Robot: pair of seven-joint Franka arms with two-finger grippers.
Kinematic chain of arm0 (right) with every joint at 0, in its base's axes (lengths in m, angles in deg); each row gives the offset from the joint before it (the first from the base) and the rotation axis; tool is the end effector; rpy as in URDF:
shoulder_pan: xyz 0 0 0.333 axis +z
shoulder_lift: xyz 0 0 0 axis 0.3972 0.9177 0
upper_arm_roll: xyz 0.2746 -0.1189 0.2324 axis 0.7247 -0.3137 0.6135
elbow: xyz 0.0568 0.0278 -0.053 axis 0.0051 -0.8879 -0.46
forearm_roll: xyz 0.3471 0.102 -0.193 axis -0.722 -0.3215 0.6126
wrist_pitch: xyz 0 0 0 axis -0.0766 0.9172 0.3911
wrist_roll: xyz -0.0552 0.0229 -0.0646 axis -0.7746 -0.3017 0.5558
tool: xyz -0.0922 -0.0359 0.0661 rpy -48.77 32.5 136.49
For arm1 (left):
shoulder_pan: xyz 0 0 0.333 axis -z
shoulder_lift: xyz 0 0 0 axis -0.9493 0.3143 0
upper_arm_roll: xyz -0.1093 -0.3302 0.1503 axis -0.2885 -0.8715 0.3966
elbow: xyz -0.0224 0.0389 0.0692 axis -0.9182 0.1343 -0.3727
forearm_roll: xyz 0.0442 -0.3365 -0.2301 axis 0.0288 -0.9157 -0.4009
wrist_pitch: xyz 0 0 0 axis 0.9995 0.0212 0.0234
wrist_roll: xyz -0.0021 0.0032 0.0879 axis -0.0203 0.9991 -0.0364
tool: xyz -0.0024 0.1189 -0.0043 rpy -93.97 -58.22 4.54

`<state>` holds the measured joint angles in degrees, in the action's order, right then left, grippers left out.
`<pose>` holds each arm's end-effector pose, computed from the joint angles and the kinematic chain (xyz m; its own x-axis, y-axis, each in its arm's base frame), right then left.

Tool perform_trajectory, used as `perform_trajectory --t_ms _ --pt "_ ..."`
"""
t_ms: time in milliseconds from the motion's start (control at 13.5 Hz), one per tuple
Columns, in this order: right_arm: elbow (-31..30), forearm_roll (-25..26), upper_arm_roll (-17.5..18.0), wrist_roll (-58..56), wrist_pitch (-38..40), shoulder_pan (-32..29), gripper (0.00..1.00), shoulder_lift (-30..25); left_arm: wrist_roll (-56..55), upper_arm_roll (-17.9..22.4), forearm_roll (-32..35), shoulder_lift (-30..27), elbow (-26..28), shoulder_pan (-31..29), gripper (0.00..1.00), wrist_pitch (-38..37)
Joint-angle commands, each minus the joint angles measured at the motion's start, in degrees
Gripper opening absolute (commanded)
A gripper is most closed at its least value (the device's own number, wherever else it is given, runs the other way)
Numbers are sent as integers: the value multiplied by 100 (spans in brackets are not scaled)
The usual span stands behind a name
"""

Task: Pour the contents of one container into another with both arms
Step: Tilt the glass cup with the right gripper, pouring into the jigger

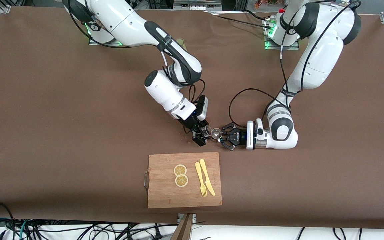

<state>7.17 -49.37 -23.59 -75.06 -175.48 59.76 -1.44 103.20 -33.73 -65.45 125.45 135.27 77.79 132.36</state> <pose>0.6371 0.5430 0.2790 -0.2212 0.7844 0.5795 0.8507 -0.1354 0.5080 0.7057 -0.2647 0.1102 0.1067 -0.1113 0.9880 -0.9931 0.0358 0.1113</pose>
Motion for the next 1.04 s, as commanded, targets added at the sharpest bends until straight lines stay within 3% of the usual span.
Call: perform_trajectory --t_ms 0,666,962 --pt "36 107 -61 128 -91 74 0 17 147 -25 -51 -134 62 84 0 104" --pt "36 124 -61 119 -91 82 0 26 42 -122 -68 -151 27 146 0 139" --pt "36 606 -183 84 -118 117 0 17 51 -86 -25 -151 27 146 0 130"
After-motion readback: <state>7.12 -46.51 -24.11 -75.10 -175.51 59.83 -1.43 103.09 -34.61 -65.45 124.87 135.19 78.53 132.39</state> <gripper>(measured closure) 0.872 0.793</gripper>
